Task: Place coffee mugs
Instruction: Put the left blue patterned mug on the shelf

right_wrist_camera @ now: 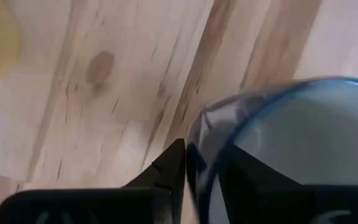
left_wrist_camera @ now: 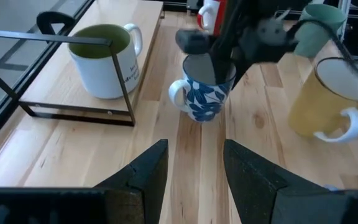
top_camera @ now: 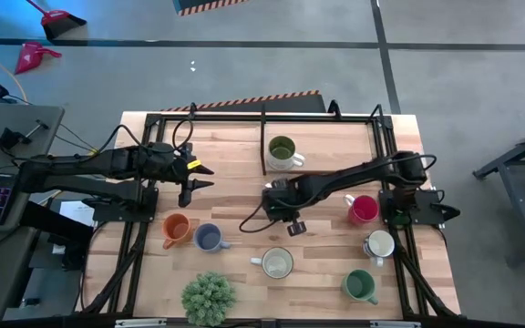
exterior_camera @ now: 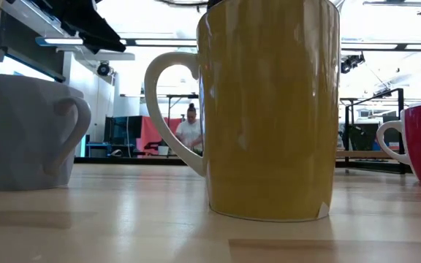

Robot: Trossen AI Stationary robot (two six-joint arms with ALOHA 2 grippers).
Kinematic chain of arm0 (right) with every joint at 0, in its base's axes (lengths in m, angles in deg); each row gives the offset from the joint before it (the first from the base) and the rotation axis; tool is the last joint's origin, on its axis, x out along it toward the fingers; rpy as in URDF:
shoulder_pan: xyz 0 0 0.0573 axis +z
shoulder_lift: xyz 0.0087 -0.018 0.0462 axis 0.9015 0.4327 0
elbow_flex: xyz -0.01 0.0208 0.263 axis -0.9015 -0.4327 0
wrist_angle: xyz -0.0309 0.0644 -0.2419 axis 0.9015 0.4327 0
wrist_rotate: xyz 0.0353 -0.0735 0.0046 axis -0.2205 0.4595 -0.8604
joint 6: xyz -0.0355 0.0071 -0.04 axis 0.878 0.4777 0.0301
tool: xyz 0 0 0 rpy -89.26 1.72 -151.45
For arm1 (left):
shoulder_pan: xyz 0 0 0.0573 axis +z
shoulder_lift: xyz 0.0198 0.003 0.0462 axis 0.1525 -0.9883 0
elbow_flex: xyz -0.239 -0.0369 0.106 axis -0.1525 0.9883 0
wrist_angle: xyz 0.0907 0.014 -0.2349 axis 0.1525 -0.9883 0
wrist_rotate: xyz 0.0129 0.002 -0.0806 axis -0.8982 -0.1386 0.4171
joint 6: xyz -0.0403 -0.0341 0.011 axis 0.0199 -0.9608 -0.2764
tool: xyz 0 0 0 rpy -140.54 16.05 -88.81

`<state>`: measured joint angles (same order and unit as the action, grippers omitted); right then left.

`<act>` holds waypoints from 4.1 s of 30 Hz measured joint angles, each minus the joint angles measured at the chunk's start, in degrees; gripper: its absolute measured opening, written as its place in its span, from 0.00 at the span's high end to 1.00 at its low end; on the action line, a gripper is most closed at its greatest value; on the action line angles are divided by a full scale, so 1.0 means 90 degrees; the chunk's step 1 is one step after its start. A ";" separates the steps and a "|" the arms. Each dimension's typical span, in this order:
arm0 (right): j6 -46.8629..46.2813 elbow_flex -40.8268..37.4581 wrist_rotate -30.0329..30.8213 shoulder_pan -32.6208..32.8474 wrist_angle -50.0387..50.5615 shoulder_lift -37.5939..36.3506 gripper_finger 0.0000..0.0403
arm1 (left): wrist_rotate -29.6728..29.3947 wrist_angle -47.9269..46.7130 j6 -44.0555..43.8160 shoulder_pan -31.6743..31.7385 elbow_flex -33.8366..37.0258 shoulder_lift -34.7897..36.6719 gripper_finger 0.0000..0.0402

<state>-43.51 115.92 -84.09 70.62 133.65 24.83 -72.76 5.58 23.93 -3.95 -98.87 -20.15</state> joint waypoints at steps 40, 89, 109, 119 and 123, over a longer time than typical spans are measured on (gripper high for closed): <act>-0.2319 0.1895 0.1574 -0.0551 0.2181 -0.1562 1.00 | -0.0168 -0.0030 0.0119 0.0005 0.0000 -0.0005 0.64; -0.0662 0.2290 -0.0802 -0.4639 0.1460 0.0223 1.00 | -0.0168 -0.0009 0.0121 0.0000 -0.0005 -0.0007 0.64; -0.0177 0.2290 -0.1072 -0.4459 0.2302 0.0226 1.00 | -0.0168 -0.0009 0.0121 0.0000 -0.0005 -0.0082 0.64; -0.0177 0.2290 -0.1062 -0.4333 0.2226 0.0426 1.00 | -0.0168 -0.0001 0.0119 0.0000 -0.0005 -0.0473 0.64; -0.0126 0.2290 -0.1049 -0.4328 0.2198 0.0590 1.00 | -0.0173 0.0093 0.0158 0.0000 0.0000 -0.0525 0.64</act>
<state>-44.64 136.53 -93.54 31.67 153.44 30.14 -74.32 6.41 25.36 -3.95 -98.87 -24.87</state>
